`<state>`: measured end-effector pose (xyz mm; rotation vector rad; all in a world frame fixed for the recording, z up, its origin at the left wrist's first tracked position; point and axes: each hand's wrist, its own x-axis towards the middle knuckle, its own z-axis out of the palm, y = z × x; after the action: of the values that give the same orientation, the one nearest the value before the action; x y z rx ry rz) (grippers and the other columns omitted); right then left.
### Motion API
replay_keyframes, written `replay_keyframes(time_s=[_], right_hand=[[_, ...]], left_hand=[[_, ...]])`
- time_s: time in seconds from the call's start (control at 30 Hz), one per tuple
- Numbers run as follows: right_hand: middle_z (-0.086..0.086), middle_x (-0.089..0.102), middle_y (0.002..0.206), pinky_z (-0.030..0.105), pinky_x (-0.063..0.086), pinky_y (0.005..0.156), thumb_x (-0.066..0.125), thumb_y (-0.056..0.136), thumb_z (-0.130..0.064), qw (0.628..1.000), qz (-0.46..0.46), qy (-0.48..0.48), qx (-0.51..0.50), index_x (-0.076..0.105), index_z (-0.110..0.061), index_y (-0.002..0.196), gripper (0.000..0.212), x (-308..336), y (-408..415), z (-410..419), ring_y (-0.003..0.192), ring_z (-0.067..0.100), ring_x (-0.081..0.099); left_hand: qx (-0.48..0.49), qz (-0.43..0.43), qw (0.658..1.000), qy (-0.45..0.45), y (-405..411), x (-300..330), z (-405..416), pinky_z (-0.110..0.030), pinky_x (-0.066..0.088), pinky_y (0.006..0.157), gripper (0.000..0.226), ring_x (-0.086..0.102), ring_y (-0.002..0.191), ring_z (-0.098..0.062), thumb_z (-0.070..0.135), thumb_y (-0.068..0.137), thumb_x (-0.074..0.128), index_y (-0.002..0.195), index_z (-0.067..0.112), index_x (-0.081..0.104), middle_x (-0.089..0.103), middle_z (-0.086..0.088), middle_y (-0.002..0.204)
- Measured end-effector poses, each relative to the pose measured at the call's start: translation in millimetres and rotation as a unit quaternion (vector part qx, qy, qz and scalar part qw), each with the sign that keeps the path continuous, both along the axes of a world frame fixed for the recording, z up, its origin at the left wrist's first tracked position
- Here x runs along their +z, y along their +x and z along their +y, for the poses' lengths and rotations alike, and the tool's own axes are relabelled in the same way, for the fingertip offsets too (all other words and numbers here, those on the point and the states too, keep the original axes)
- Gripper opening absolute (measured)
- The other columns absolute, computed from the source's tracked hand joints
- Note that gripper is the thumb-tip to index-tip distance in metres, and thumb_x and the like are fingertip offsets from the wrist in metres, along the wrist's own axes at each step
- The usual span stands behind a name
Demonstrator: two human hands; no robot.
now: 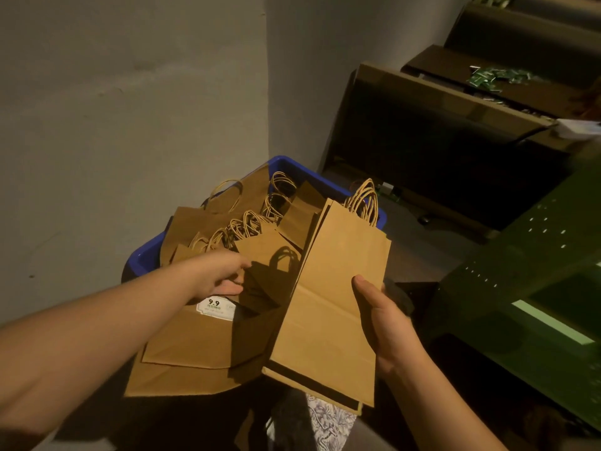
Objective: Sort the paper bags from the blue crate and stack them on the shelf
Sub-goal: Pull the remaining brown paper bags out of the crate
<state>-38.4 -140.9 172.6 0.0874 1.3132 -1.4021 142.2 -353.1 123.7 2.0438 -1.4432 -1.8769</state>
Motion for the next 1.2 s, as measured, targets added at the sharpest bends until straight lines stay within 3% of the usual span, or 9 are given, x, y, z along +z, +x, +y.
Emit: replay_keyframes(time_s=[0.2, 0.33, 0.43, 0.5, 0.7, 0.83, 1.0, 1.1, 1.2], right_hand=[[0.019, 0.076, 0.109, 0.058, 0.052, 0.099, 0.076, 0.079, -0.032, 0.999, 0.029, 0.014, -0.016, 0.064, -0.008, 0.120, 0.049, -6, -3, 0, 0.103, 0.040, 0.072], [0.018, 0.076, 0.106, 0.058, 0.050, 0.102, 0.073, 0.087, -0.031, 0.997, 0.077, 0.011, -0.023, 0.066, -0.009, 0.115, 0.037, -10, -6, 2, 0.103, 0.039, 0.072], [0.017, 0.076, 0.108, 0.057, 0.048, 0.105, 0.071, 0.089, -0.031, 0.995, 0.095, 0.001, -0.028, 0.068, -0.009, 0.116, 0.034, -11, -8, 3, 0.105, 0.039, 0.070], [0.017, 0.076, 0.109, 0.053, 0.053, 0.097, 0.067, 0.093, -0.028, 0.996, 0.085, -0.006, -0.029, 0.065, -0.009, 0.121, 0.034, -11, -9, 4, 0.103, 0.039, 0.072], [0.005, 0.078, 0.080, 0.037, 0.055, 0.065, 0.060, 0.099, -0.021, 0.996, 0.074, -0.008, -0.044, 0.063, -0.013, 0.118, 0.021, -13, -14, 8, 0.073, 0.024, 0.076], [-0.004, 0.071, 0.067, 0.026, 0.052, 0.049, 0.058, 0.100, -0.019, 0.995, 0.083, -0.009, -0.055, 0.061, -0.019, 0.106, 0.007, -11, -17, 12, 0.053, 0.011, 0.071], [0.000, 0.077, 0.072, 0.028, 0.055, 0.051, 0.058, 0.100, -0.020, 0.996, 0.073, -0.030, -0.051, 0.061, -0.014, 0.116, 0.018, -8, -18, 13, 0.063, 0.017, 0.074], [0.012, 0.077, 0.103, 0.042, 0.060, 0.073, 0.063, 0.092, -0.024, 0.995, 0.054, -0.055, -0.058, 0.058, -0.009, 0.131, 0.041, -7, -18, 14, 0.092, 0.031, 0.075], [0.020, 0.072, 0.115, 0.047, 0.059, 0.080, 0.063, 0.088, -0.024, 0.993, 0.046, -0.072, -0.078, 0.058, -0.007, 0.133, 0.049, -6, -21, 17, 0.101, 0.038, 0.071]], left_hand=[[0.142, 0.069, 0.987, 0.028, -33, -25, -14, -0.043, 0.049, 0.111, 0.048, 0.046, 0.142, -0.035, 0.015, 0.105, 0.055, 0.152, 0.011, 0.044, 0.041, -0.025, 0.155], [0.150, 0.040, 0.987, 0.041, -43, -31, -18, -0.034, 0.054, 0.100, 0.049, 0.056, 0.128, -0.029, 0.020, 0.103, 0.060, 0.148, 0.008, 0.047, 0.051, -0.019, 0.148], [0.153, 0.032, 0.986, 0.053, -48, -32, -17, -0.033, 0.054, 0.092, 0.035, 0.057, 0.114, -0.025, 0.022, 0.098, 0.068, 0.127, 0.008, 0.055, 0.056, -0.014, 0.135], [0.151, 0.043, 0.985, 0.066, -54, -34, -16, -0.040, 0.052, 0.105, 0.029, 0.055, 0.125, -0.030, 0.020, 0.094, 0.072, 0.118, 0.009, 0.058, 0.054, -0.014, 0.137], [0.174, 0.095, 0.977, 0.080, -74, -47, -7, -0.049, 0.032, 0.123, 0.064, 0.028, 0.152, -0.039, 0.022, 0.097, 0.070, 0.154, 0.011, 0.042, 0.034, -0.018, 0.162], [0.198, 0.093, 0.975, 0.042, -75, -50, -7, -0.051, 0.044, 0.113, 0.055, 0.046, 0.138, -0.041, 0.018, 0.096, 0.071, 0.145, 0.012, 0.047, 0.052, -0.018, 0.145], [0.188, 0.138, 0.972, 0.007, -64, -16, -18, -0.055, 0.052, 0.100, 0.043, 0.058, 0.118, -0.039, 0.018, 0.096, 0.070, 0.134, 0.019, 0.050, 0.061, -0.016, 0.128], [0.157, 0.188, 0.969, 0.017, -54, 8, -23, -0.050, 0.054, 0.076, 0.028, 0.066, 0.098, -0.036, 0.021, 0.097, 0.068, 0.121, 0.019, 0.054, 0.068, -0.015, 0.112], [0.148, 0.254, 0.955, 0.033, -53, 20, -15, -0.047, 0.054, 0.074, 0.019, 0.068, 0.095, -0.035, 0.025, 0.097, 0.066, 0.114, 0.022, 0.058, 0.071, -0.014, 0.108]])
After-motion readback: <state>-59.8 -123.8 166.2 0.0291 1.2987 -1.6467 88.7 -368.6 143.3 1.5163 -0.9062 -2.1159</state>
